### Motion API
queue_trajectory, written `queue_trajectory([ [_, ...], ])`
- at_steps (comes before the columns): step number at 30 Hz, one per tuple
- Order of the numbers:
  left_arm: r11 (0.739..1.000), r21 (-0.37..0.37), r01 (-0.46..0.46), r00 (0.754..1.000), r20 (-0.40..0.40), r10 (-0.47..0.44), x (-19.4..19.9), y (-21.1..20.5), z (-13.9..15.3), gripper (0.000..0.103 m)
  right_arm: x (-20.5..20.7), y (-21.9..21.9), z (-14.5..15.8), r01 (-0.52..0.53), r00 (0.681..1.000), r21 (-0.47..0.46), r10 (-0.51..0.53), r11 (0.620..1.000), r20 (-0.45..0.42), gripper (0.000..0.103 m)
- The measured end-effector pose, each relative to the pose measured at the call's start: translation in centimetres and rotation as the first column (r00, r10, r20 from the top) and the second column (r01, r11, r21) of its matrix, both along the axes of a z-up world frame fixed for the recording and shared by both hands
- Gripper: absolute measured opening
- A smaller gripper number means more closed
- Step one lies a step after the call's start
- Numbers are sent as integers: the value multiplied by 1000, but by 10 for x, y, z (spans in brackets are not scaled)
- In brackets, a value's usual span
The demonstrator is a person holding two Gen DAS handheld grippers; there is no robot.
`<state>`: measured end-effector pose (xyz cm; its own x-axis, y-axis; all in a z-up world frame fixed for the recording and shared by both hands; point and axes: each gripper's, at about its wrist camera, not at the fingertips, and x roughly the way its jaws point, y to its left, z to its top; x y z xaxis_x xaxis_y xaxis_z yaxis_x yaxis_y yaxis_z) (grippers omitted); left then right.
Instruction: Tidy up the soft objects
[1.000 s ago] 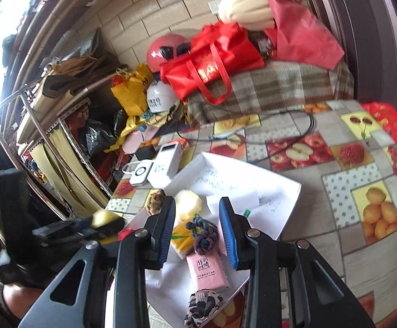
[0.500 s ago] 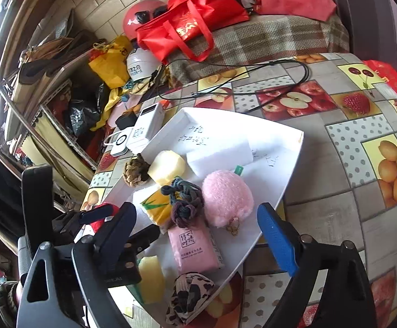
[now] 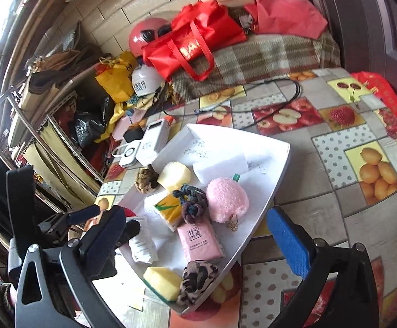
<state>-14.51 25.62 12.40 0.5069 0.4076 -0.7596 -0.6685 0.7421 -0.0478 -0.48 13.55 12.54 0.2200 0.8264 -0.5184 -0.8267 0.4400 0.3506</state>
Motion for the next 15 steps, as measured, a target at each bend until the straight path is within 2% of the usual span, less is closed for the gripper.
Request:
queue_trajectory([
  [7,995,100,-11,998,61,5,-23,-34,52,103,-24,-33,33,10,991,72,-19,997,130,103],
  [10,993,119,-14,996,92,3,-30,-49,72,103,-35,-49,50,36,978,101,-56,994,202,103],
  [15,980,194,-52,994,109,31,-36,-75,100,103,-48,-77,74,98,950,141,-135,985,280,103],
])
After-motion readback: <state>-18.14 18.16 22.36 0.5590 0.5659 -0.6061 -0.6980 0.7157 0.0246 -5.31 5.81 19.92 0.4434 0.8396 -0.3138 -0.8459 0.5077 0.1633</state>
